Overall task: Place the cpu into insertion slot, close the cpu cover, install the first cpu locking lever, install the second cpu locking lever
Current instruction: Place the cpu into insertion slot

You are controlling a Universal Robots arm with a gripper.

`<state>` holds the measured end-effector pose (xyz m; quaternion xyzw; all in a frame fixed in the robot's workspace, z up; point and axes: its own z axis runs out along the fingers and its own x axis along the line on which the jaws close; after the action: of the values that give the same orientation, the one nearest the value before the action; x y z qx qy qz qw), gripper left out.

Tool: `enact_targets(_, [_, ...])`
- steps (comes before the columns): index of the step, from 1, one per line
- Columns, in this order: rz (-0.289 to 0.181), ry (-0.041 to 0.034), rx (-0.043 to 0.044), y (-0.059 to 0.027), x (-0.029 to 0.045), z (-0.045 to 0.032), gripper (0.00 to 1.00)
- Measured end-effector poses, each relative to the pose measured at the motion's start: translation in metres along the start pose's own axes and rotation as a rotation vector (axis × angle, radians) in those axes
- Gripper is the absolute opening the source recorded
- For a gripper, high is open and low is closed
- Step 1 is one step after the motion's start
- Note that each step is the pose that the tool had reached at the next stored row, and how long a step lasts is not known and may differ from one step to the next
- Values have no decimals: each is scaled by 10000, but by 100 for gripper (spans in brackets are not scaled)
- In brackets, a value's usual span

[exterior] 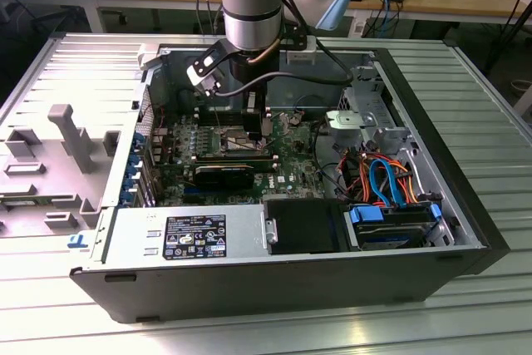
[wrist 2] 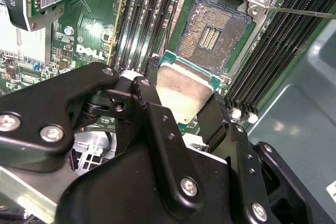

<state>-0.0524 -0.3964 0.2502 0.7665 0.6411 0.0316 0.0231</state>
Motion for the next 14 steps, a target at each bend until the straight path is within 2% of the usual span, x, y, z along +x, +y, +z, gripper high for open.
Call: enact_targets(14, [177,-13,-3,0,0,4,55])
